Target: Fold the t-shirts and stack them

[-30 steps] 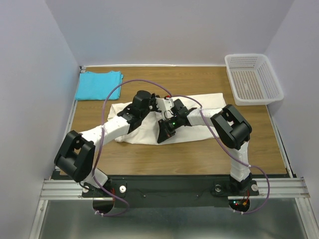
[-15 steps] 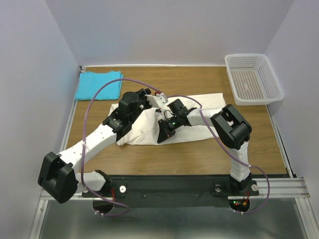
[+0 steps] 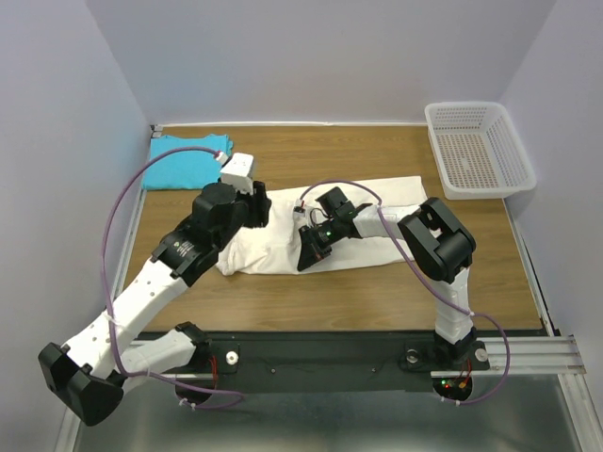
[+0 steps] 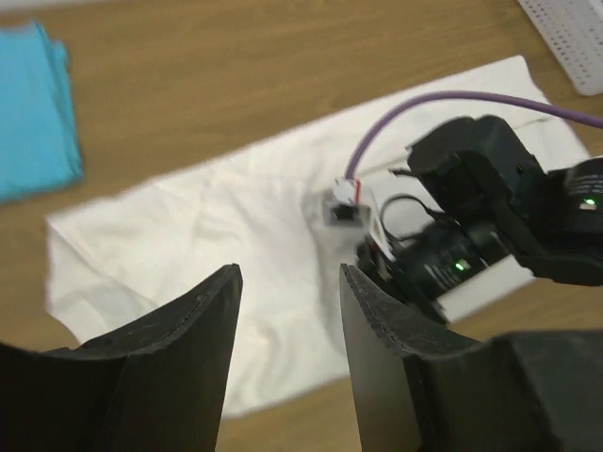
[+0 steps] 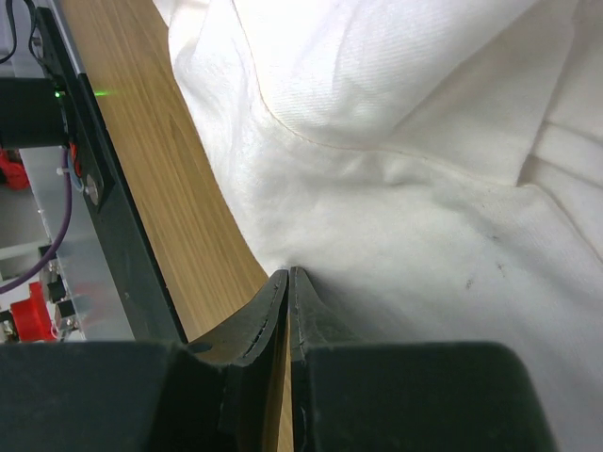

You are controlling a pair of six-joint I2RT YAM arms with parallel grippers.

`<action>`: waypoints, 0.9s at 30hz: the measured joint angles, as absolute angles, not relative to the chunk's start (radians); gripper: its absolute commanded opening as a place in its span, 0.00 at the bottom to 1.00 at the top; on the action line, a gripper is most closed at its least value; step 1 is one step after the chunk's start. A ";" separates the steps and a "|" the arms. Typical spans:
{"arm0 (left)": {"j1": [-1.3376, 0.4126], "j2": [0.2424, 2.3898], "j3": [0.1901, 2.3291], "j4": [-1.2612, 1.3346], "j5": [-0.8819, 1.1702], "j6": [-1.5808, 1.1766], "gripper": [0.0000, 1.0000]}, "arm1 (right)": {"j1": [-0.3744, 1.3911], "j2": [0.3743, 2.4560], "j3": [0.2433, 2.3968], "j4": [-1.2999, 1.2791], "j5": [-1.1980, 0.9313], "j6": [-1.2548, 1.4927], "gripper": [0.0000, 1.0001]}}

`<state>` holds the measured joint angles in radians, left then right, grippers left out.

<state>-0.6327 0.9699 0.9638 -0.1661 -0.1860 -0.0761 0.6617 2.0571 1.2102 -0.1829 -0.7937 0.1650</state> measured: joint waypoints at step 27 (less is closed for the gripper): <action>-0.584 1.197 0.733 -0.765 -0.400 -1.189 0.58 | 0.662 2.067 1.232 -0.210 -0.793 0.163 0.11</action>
<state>-0.5842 1.1973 0.7330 -0.7654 -0.4000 -1.1893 0.6624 2.0674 1.2316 -0.2096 -0.7933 0.1631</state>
